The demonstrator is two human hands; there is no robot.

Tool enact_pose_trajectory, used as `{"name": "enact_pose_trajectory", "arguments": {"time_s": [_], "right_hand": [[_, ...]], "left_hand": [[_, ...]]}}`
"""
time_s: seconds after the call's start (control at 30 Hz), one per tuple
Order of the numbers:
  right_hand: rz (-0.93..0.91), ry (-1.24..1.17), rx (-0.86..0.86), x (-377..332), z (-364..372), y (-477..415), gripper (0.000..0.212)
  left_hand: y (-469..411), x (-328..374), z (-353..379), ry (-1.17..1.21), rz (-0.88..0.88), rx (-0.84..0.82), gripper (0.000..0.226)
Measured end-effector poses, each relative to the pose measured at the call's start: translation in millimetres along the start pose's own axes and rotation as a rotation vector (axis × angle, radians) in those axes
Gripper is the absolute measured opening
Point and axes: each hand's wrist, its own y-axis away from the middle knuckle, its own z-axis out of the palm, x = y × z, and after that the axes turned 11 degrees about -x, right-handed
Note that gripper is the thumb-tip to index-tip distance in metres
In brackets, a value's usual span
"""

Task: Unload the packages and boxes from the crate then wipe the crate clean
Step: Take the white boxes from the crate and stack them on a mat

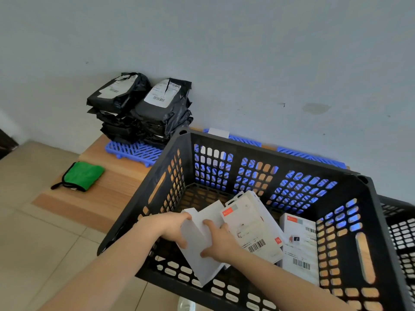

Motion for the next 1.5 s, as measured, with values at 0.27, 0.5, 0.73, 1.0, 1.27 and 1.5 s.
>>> {"name": "enact_pose_trajectory", "arguments": {"time_s": [0.27, 0.5, 0.73, 1.0, 1.27, 1.5], "right_hand": [[-0.134, -0.181, 0.102, -2, -56, 55, 0.073], [-0.396, -0.419, 0.322, -15, -91, 102, 0.061], [-0.581, -0.801, 0.509, -39, -112, 115, 0.055], [-0.559, -0.899, 0.664, -70, -152, 98, 0.047], [-0.504, -0.849, 0.635, -97, -219, 49, 0.063], [-0.339, -0.879, 0.678, -108, -275, -20, 0.068]], "left_hand": [[19, 0, -7, 0.122, 0.155, 0.175, 0.124], [48, 9, -10, 0.331, 0.418, 0.745, 0.112], [68, 33, -40, 0.75, 0.659, 1.022, 0.073], [65, 40, -99, 0.84, 0.841, 0.878, 0.064], [46, 15, -190, 0.825, 0.91, 0.813, 0.056], [-13, 2, -272, 0.832, 0.898, 0.686, 0.066]]}}
